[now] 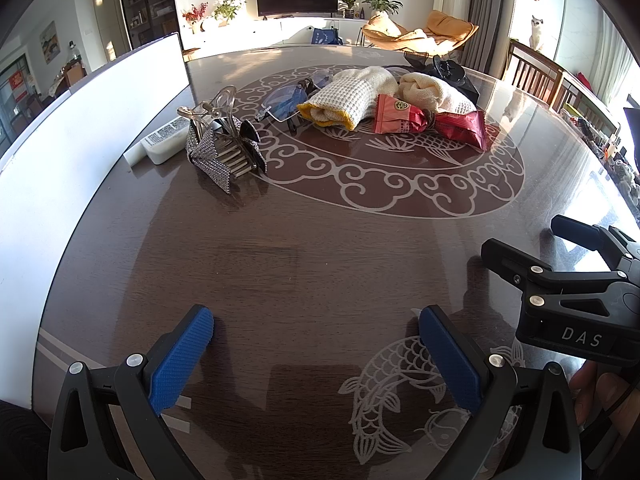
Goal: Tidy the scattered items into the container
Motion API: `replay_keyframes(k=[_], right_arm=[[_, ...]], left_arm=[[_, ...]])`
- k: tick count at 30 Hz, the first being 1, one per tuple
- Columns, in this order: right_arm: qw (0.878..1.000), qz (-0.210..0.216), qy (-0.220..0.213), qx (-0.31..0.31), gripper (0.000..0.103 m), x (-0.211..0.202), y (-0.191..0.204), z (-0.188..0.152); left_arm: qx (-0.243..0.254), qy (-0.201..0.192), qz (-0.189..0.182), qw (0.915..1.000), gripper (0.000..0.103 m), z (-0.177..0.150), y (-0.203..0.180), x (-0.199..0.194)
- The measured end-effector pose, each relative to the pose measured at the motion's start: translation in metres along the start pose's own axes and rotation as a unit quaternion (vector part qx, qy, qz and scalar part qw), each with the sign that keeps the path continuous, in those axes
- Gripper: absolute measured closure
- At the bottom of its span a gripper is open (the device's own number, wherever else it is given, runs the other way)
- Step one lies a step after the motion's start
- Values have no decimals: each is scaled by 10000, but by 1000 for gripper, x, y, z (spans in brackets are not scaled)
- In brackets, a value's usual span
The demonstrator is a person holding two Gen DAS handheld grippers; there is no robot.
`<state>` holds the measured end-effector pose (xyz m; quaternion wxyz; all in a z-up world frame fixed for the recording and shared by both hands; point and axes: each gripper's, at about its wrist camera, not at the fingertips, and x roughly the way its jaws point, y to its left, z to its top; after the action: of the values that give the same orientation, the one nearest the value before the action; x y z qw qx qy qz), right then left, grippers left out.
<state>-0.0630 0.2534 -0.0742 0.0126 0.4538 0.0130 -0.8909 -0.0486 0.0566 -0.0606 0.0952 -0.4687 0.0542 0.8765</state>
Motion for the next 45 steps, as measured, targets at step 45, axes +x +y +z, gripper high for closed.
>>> replay_keyframes(k=[45], right_arm=[[10000,-2,1,6,0,0,0,0]], left_arm=[[280,-71,-196,9994,0,3,6,5]])
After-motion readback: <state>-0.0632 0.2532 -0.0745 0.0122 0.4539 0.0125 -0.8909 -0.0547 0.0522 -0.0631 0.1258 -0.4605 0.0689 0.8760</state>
